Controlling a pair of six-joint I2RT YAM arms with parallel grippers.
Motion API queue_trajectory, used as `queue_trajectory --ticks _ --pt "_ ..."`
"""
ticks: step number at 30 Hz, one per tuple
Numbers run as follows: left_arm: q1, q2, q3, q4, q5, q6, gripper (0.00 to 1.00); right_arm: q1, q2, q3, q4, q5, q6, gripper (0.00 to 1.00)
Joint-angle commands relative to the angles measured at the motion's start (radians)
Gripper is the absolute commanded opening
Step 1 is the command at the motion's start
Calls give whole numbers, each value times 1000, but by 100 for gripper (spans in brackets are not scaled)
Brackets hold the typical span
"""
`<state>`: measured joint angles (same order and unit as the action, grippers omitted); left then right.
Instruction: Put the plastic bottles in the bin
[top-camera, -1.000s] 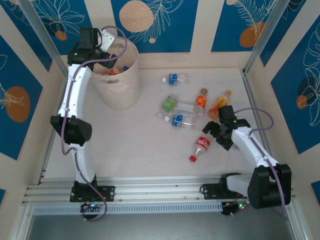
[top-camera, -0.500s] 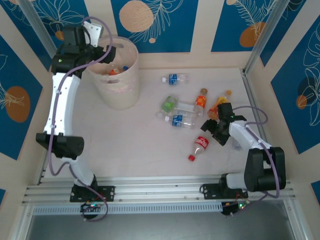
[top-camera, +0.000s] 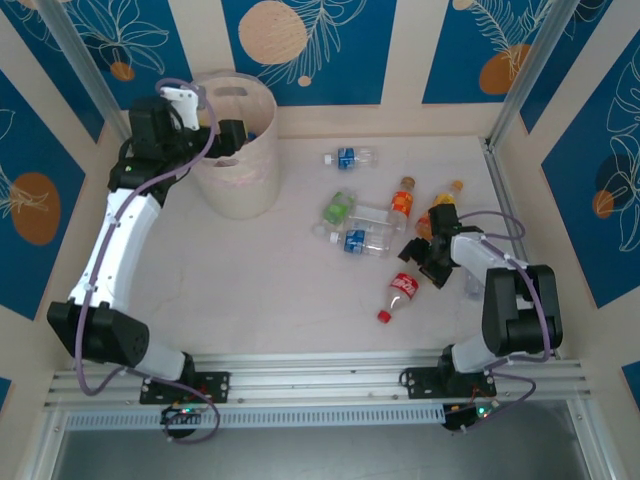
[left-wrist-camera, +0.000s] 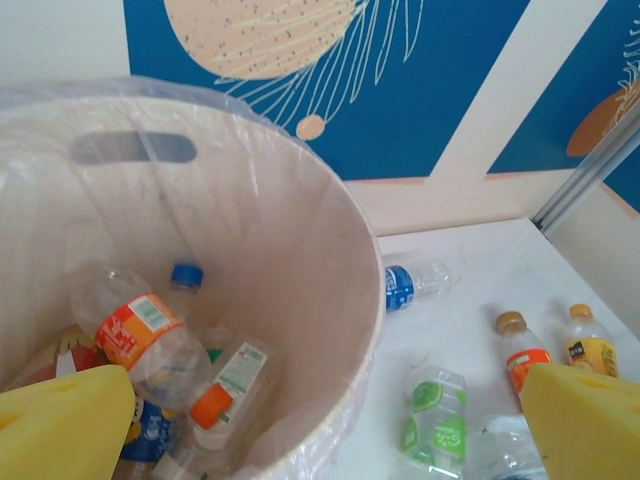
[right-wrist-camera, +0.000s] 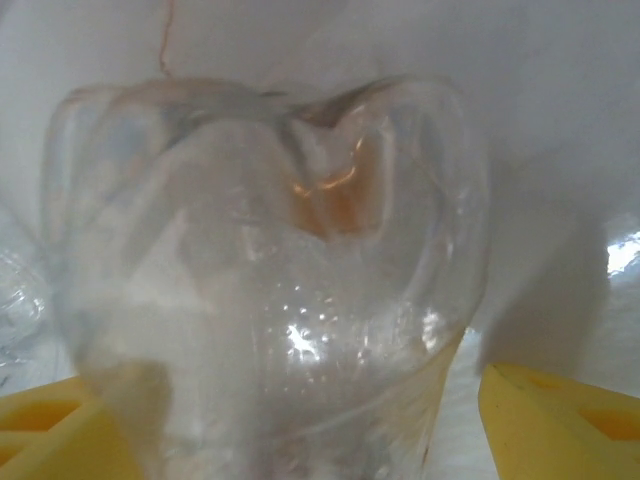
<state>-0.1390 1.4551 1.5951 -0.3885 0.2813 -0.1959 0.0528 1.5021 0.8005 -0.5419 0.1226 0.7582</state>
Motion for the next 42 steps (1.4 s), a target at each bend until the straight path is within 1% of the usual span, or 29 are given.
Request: queue_trajectory --ticks 1,2,6,8,11,12,14,18,22,26,29,34,37,42 --pt "-24 -76 -58 74 8 -29 100 8 29 8 22 -30 12 79" --pt "-31 -88 -74 77 -1 -29 100 8 35 9 25 -31 13 77" --pt "-59 -122 -125 79 -16 -23 100 16 43 11 31 -21 16 61" --pt "-71 -126 -134 63 -17 -18 100 21 38 13 25 -17 18 60" --pt "-89 -132 -152 57 -15 -7 100 27 11 14 10 -17 20 54" --pt "-97 -134 -158 58 -16 -7 100 32 -8 14 3 -17 22 51" --pt "-117 -132 -155 47 -12 -1 100 41 -51 16 -19 -13 21 49" --pt "-183 -112 -132 -6 -13 22 100 73 -171 28 -70 11 12 48" --pt "-272 -66 -77 -96 -25 38 100 104 -315 61 -90 5 -13 48" --pt "-363 5 -17 -162 65 33 100 151 -410 136 -67 11 -44 49" --pt "-452 58 16 -192 107 43 100 206 -418 212 -22 45 -72 49" --pt "-576 136 50 -211 146 64 100 302 -360 320 97 90 -129 49" --pt "-616 162 42 -180 172 60 100 347 -318 373 147 109 -157 49" --pt "-654 198 23 -129 195 51 100 394 -274 425 208 118 -164 49"
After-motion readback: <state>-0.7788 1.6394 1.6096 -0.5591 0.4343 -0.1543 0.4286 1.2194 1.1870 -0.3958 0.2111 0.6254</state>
